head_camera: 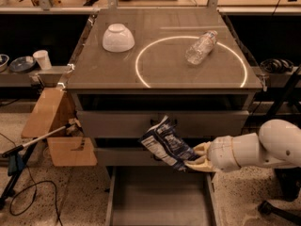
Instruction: Pick blue chip bag from bottom drawer and place on counter
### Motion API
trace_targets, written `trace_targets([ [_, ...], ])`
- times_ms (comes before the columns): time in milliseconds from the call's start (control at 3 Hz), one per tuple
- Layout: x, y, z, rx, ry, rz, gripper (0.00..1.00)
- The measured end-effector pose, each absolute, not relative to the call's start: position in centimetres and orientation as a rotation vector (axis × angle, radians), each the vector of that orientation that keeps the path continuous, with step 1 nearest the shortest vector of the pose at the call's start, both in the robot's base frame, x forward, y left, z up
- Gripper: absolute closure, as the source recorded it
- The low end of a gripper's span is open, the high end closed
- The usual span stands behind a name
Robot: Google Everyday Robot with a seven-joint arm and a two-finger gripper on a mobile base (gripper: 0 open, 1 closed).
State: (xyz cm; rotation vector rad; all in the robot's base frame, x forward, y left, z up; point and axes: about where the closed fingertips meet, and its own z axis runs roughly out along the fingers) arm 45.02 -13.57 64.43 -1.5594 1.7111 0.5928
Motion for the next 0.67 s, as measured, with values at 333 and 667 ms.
trace_targets([
  [333, 45.3, -13.9, 67.4, -1.543, 1.658, 0.576, 1.00],
  [667, 45.8, -14.4, 71.3, -1.520, 1.589, 0.547, 1.00],
])
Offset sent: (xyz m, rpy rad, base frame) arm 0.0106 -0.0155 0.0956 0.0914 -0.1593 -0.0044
